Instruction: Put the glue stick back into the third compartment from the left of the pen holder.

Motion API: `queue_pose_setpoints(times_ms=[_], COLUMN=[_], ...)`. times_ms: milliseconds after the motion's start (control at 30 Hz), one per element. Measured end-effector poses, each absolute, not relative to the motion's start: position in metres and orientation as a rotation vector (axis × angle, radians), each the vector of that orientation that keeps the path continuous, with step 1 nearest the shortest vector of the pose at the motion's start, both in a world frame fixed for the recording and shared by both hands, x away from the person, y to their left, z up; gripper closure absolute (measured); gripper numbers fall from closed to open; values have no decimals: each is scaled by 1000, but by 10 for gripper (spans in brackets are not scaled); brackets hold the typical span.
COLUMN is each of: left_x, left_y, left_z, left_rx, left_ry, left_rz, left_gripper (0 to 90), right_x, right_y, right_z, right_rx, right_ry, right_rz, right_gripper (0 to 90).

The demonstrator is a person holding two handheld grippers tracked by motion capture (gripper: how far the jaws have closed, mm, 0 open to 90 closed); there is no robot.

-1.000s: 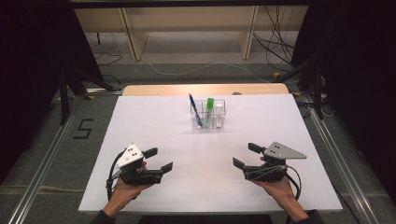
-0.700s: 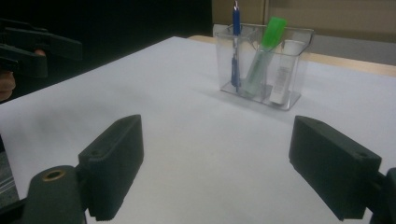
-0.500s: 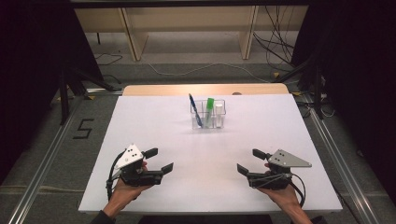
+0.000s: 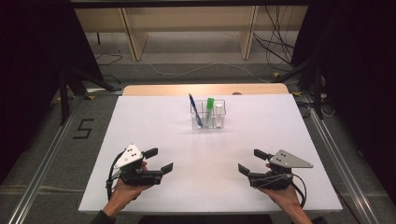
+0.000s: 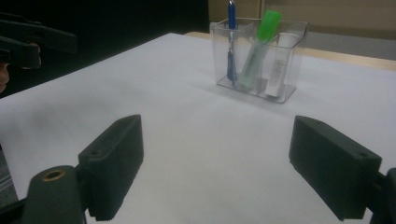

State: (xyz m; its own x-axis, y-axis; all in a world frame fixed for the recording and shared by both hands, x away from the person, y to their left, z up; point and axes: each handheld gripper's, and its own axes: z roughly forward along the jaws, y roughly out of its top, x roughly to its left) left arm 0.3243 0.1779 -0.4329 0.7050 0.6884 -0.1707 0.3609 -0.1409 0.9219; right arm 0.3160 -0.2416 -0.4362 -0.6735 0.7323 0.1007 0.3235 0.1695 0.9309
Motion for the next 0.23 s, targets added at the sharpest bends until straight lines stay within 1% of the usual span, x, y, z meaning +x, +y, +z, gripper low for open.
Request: queue_pose_setpoints(times_ms=[233], left_x=[325], left_y=[177], left_z=[-434], left_rx=[1753], left_ry=[839], left_rz=[351], left_gripper=[168], right_x=[316], right_y=[-241], right_z=[-437], right_rx=[1004], right_ry=[2084], right_rz=[1504], right_gripper=[183])
